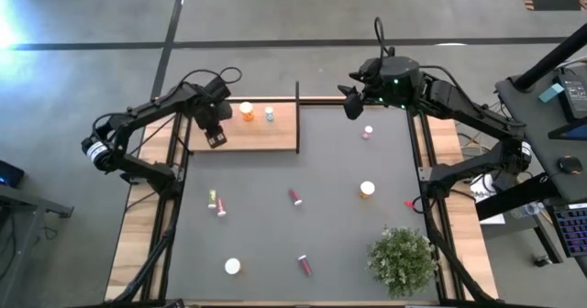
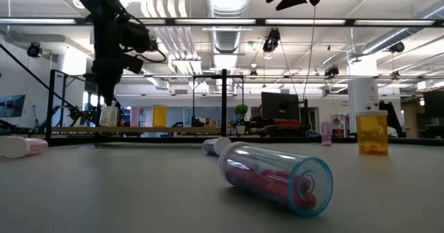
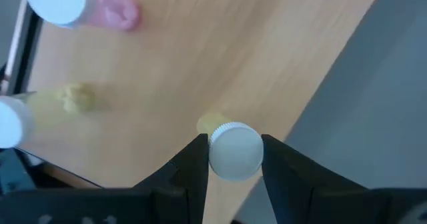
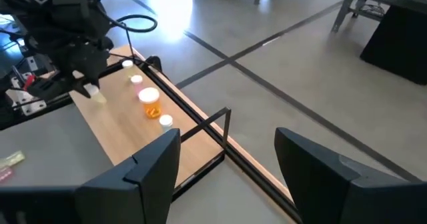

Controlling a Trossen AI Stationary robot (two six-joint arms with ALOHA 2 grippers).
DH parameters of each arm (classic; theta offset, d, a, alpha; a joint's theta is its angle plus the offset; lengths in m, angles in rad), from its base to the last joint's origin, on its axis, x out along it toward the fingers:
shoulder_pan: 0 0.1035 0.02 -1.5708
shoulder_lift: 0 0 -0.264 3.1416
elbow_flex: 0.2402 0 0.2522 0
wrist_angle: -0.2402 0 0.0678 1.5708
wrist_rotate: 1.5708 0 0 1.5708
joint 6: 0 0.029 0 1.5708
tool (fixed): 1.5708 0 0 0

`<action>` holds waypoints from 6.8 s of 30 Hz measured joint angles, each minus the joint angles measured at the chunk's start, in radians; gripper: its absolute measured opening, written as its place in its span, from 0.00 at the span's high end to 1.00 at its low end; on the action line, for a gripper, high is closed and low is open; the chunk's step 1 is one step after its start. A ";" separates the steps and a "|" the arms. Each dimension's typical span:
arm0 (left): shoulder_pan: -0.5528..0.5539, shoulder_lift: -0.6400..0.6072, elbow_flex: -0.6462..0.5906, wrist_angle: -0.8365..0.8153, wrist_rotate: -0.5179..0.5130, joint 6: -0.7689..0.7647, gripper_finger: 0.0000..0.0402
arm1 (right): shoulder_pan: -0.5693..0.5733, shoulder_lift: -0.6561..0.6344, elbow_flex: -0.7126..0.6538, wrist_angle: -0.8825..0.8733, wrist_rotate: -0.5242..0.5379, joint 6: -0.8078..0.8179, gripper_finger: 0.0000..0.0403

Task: Pick and place medicine bottles onto shelf by color
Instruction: Put the right yellow pill bottle on the shelf aligned with the other yellow pill bottle

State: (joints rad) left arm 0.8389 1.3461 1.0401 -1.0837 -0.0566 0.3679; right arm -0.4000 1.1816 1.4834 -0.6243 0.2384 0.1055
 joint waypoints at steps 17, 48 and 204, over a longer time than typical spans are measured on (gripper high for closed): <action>0.182 0.007 -0.002 0.091 0.066 0.144 0.73 | 0.000 0.000 0.000 -0.018 -0.001 0.018 0.42; 0.236 0.008 -0.034 0.151 0.089 0.249 0.73 | 0.000 0.000 0.000 -0.018 -0.001 0.015 0.42; 0.237 -0.071 -0.097 0.186 0.078 0.112 0.67 | 0.000 0.000 0.000 -0.026 -0.001 -0.009 0.42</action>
State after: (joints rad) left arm 1.0760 1.2747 0.9432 -0.8978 0.0210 0.4797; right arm -0.4000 1.1816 1.4830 -0.6501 0.2371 0.0967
